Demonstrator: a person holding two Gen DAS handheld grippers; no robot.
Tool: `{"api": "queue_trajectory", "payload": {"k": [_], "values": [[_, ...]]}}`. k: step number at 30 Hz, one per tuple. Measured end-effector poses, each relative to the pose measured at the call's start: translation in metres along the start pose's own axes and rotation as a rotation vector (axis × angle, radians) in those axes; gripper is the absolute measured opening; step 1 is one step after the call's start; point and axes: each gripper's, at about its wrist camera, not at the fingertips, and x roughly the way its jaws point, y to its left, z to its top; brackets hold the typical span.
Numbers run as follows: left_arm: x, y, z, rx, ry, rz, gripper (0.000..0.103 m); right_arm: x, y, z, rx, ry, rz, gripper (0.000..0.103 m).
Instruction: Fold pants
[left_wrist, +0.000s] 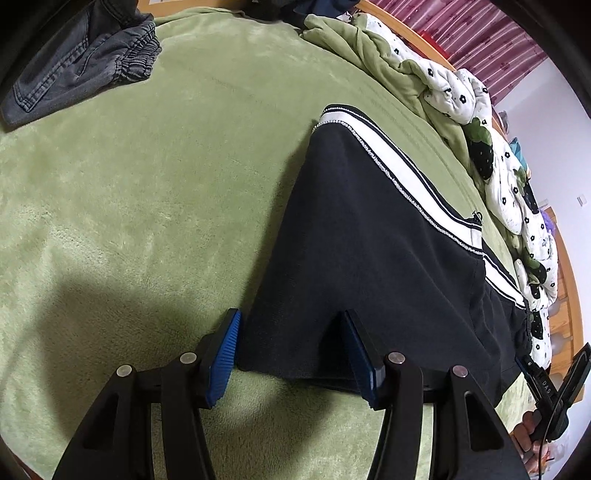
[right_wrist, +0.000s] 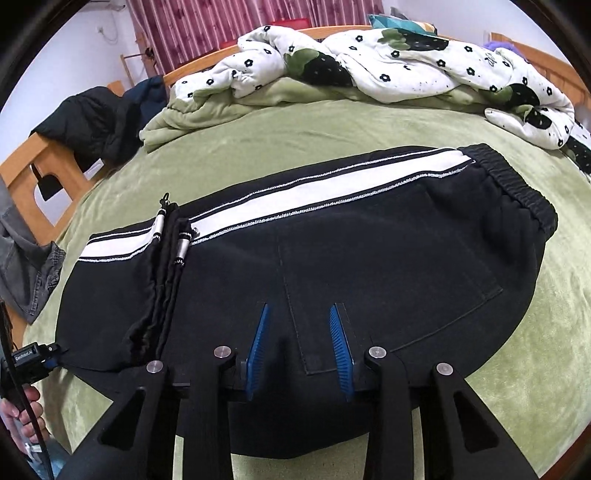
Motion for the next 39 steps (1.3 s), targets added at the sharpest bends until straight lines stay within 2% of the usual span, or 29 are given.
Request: {"api": "queue_trajectory", "payload": {"k": [7, 13, 39], "values": [[0.0009, 0.0024, 0.002, 0.0, 0.01, -0.011, 0.053, 0.0033, -0.0059, -0.0005, 0.031, 0.0, -0.027, 0.034], [0.0018, 0.0017, 0.0032, 0.009, 0.016, -0.011, 0.056, 0.0033, -0.0019, -0.0014, -0.007, -0.015, -0.076, 0.034], [0.0026, -0.0039, 0.0024, 0.024, 0.012, -0.004, 0.059, 0.0054, -0.0047, -0.0017, 0.003, 0.009, -0.068, 0.034]]}}
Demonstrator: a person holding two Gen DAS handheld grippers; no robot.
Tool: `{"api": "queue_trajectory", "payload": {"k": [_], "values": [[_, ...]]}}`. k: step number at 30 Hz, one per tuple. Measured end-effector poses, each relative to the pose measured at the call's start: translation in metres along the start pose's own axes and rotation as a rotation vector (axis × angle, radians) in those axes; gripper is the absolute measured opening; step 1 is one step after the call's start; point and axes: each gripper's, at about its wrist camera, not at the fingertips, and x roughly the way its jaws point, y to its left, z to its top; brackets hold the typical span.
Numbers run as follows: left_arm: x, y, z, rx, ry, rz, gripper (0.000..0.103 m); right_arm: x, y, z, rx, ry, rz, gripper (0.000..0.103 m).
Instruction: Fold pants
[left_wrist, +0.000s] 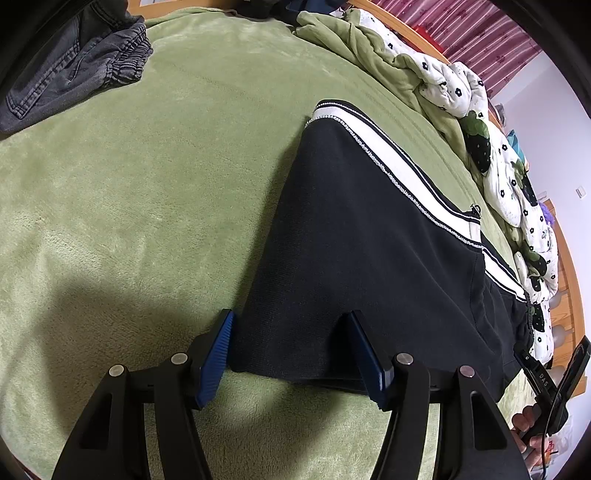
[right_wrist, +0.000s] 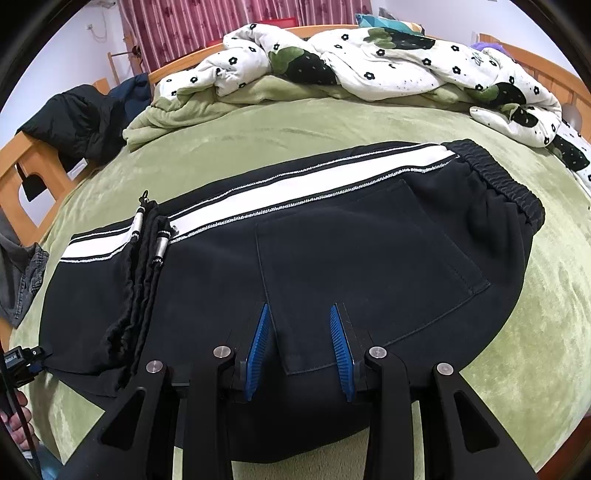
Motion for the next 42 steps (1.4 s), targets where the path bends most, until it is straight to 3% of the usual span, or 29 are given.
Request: {"api": "queue_trajectory", "payload": {"k": [5, 11, 13, 17, 22, 27, 33, 42], "values": [[-0.002, 0.0, 0.0, 0.012, -0.01, 0.009, 0.053, 0.001, -0.005, 0.002, 0.019, 0.012, 0.01, 0.034], [-0.01, 0.0, 0.001, 0.026, -0.054, 0.011, 0.035, 0.002, -0.01, 0.004, 0.049, 0.051, 0.051, 0.036], [-0.015, -0.006, 0.0, 0.057, -0.08, 0.022, 0.027, -0.001, -0.01, 0.005, 0.045, 0.047, 0.056, 0.036], [-0.029, -0.017, -0.003, 0.121, -0.151, 0.055, 0.021, -0.013, -0.011, 0.004, 0.037, 0.009, 0.064, 0.042], [-0.054, -0.038, -0.009, 0.212, -0.273, 0.079, 0.016, -0.022, -0.017, 0.003, 0.011, -0.019, 0.048, 0.043], [-0.076, -0.078, -0.008, 0.296, -0.354, 0.086, 0.014, -0.027, -0.033, 0.002, 0.032, -0.02, 0.061, 0.043], [-0.091, -0.145, -0.012, 0.403, -0.389, 0.029, 0.013, -0.037, -0.055, 0.001, 0.063, -0.037, 0.072, 0.043], [-0.06, -0.255, -0.048, 0.59, -0.338, -0.065, 0.012, -0.055, -0.091, -0.007, 0.109, -0.07, 0.065, 0.046]]}}
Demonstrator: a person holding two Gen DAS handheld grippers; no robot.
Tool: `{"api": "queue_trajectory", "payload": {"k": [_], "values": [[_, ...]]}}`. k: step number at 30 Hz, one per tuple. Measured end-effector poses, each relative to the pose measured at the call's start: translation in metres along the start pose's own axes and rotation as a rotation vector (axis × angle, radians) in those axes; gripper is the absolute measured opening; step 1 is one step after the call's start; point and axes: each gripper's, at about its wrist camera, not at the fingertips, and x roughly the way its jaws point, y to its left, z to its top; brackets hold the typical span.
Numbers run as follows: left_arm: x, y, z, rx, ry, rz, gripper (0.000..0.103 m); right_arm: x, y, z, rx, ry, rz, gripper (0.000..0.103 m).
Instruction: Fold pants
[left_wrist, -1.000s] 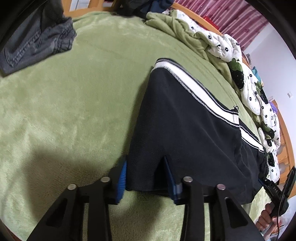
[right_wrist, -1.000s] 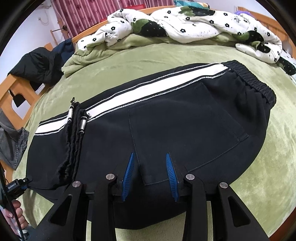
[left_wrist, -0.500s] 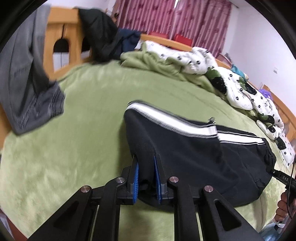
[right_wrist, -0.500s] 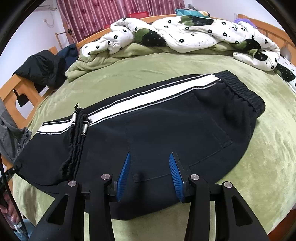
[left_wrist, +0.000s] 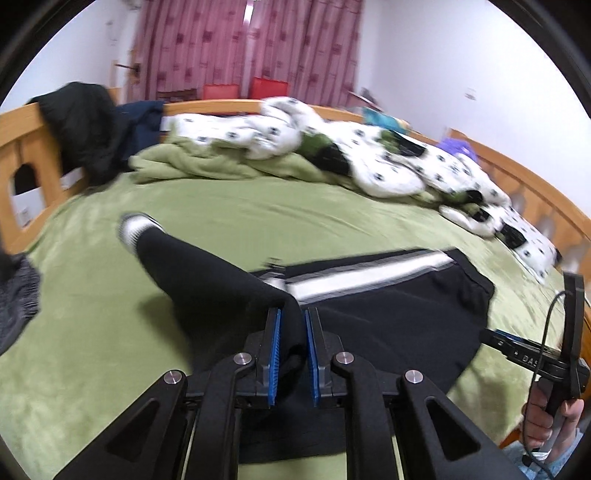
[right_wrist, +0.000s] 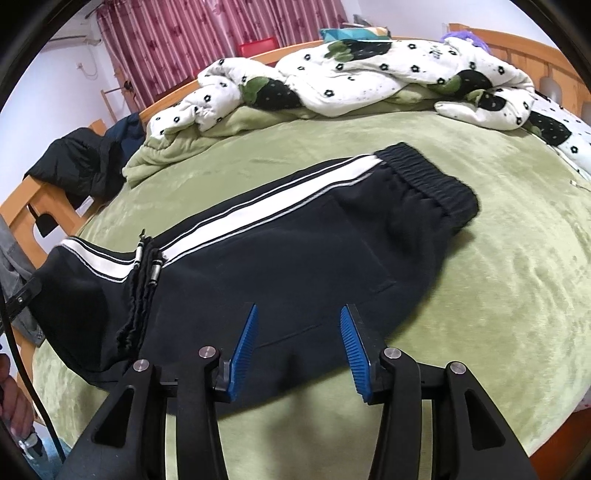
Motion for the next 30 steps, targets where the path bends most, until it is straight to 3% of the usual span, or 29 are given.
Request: {"api": "queue_trajectory", "payload": {"k": [5, 6, 8, 13, 16, 20, 24, 26, 30], "values": [[0.027, -0.058, -0.011, 0.057, 0.046, -0.103, 0.01, -0.01, -0.023, -0.001, 0.051, -0.01, 0.003, 0.046], [0.037, -0.069, -0.015, 0.056, 0.071, -0.147, 0.001, -0.011, -0.026, -0.001, 0.059, -0.014, -0.001, 0.046], [0.053, -0.091, -0.023, 0.045, 0.127, -0.281, 0.002, -0.014, -0.034, -0.001, 0.079, -0.024, -0.007, 0.046], [0.07, -0.157, -0.051, 0.181, 0.161, -0.269, 0.002, -0.014, -0.049, -0.002, 0.13, -0.016, -0.009, 0.046], [0.061, -0.162, -0.061, 0.21, 0.17, -0.258, 0.002, -0.012, -0.052, -0.001, 0.143, -0.013, -0.01, 0.046], [0.04, -0.129, -0.062, 0.165, 0.165, -0.216, 0.002, -0.008, -0.047, 0.001, 0.142, -0.005, 0.005, 0.046], [0.019, -0.066, -0.056, 0.056, 0.145, -0.156, 0.004, -0.001, -0.025, 0.002, 0.108, 0.015, 0.043, 0.046], [0.01, -0.033, -0.055, -0.001, 0.148, -0.117, 0.008, 0.003, -0.011, 0.001, 0.084, 0.028, 0.073, 0.046], [-0.002, 0.036, -0.064, -0.114, 0.156, -0.012, 0.03, 0.016, 0.03, 0.002, 0.032, 0.059, 0.156, 0.046]]}}
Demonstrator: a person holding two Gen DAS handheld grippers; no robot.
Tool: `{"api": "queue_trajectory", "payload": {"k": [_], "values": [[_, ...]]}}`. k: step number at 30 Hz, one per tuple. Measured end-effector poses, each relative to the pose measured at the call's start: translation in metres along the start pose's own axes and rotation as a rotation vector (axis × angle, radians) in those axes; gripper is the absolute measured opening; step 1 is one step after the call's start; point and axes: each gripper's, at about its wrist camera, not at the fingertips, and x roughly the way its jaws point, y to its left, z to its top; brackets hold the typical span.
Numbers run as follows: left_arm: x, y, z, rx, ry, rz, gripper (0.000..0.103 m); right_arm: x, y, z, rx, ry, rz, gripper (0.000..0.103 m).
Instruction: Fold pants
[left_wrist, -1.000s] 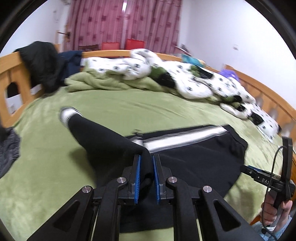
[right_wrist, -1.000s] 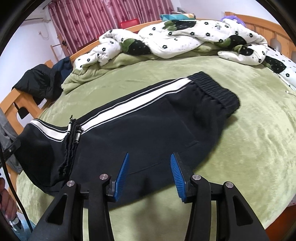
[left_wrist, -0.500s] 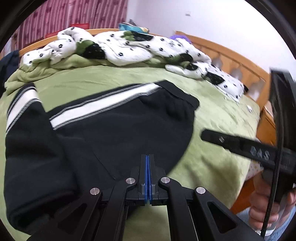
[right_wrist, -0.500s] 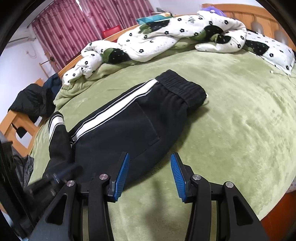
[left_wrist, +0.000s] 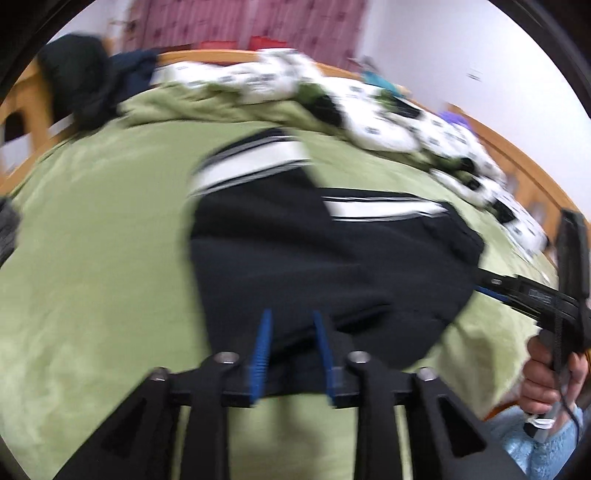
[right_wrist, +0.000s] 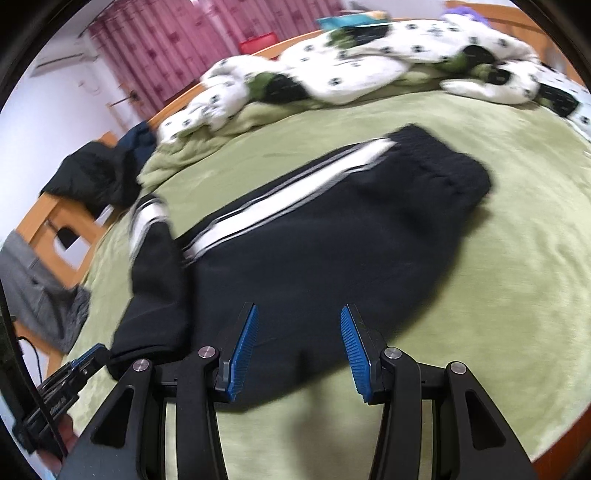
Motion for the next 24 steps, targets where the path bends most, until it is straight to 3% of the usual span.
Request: {"api": "queue_trajectory", "payload": {"k": [3, 8, 9, 12, 15, 17, 19, 22, 24], "values": [[0.004, 0.042, -0.011, -0.116, 0.026, 0.006, 0.03, 0.02, 0.026, -0.001, -0.012, 0.044, 0.075, 0.048], [0.017, 0.092, -0.036, -0.312, 0.113, -0.074, 0.03, 0.063, 0.068, -0.005, -0.049, 0.126, 0.135, 0.049], [0.018, 0.094, -0.038, -0.318, 0.126, -0.108, 0.031, 0.07, 0.073, -0.005, -0.056, 0.132, 0.129, 0.049], [0.024, 0.086, -0.04, -0.291, 0.156, -0.208, 0.053, 0.095, 0.082, -0.006, -0.056, 0.147, 0.116, 0.049], [0.031, 0.073, -0.045, -0.262, 0.184, -0.303, 0.054, 0.113, 0.087, -0.003, -0.06, 0.161, 0.138, 0.049], [0.035, 0.064, -0.047, -0.239, 0.195, -0.306, 0.054, 0.121, 0.093, 0.002, -0.068, 0.17, 0.17, 0.047], [0.043, 0.054, -0.049, -0.22, 0.197, -0.285, 0.054, 0.126, 0.097, 0.004, -0.082, 0.186, 0.183, 0.035], [0.049, 0.044, -0.053, -0.227, 0.172, -0.303, 0.054, 0.111, 0.104, 0.012, -0.121, 0.138, 0.226, 0.022], [0.055, 0.033, -0.056, -0.245, 0.145, -0.335, 0.059, 0.095, 0.109, 0.019, -0.141, 0.099, 0.283, 0.019]]}}
